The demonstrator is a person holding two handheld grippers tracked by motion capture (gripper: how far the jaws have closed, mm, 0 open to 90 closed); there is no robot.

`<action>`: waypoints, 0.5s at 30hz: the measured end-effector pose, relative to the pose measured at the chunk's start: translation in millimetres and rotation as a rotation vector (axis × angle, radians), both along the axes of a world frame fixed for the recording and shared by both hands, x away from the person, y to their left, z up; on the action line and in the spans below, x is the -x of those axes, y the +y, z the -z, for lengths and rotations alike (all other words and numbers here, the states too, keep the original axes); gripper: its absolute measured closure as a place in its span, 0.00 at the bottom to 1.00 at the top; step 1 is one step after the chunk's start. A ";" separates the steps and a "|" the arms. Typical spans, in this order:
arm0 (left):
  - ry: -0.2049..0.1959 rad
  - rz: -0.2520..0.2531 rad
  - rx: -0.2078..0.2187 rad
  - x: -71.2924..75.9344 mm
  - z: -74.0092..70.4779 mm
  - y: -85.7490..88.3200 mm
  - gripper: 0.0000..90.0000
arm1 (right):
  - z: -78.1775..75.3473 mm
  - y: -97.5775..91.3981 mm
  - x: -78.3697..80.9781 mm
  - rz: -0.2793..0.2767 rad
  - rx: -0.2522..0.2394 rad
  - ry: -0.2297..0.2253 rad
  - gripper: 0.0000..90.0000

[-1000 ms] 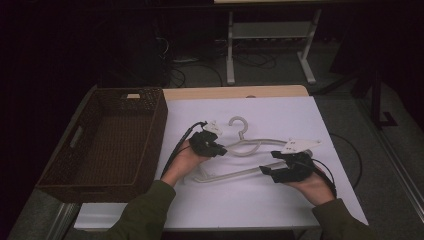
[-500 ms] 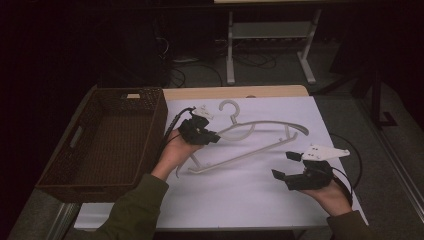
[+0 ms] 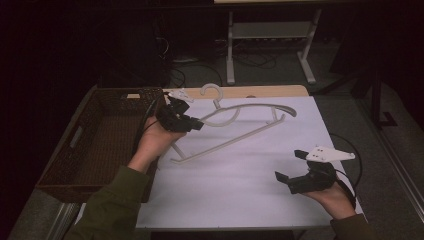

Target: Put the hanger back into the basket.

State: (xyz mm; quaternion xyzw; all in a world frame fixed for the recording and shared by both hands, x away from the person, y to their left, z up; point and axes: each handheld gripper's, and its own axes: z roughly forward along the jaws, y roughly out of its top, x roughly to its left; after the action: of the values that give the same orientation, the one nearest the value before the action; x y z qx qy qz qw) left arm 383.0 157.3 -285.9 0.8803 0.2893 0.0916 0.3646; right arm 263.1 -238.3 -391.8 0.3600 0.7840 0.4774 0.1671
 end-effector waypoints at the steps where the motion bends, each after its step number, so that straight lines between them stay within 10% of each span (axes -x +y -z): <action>1: 0.001 -0.009 0.005 0.4 -3.1 4.3 0.92 | 0.6 -0.3 0.1 0.002 0.000 -0.005 0.00; 15: -0.036 -0.128 0.036 1.7 -36.5 82.1 0.92 | 3.9 -1.2 -1.7 0.003 0.006 0.000 0.00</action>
State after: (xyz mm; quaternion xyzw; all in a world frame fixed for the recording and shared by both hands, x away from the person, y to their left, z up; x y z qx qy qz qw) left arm 381.4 239.4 -249.3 0.8516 0.3400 0.1253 0.3788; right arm 264.8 -239.5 -395.6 0.3607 0.7848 0.4747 0.1691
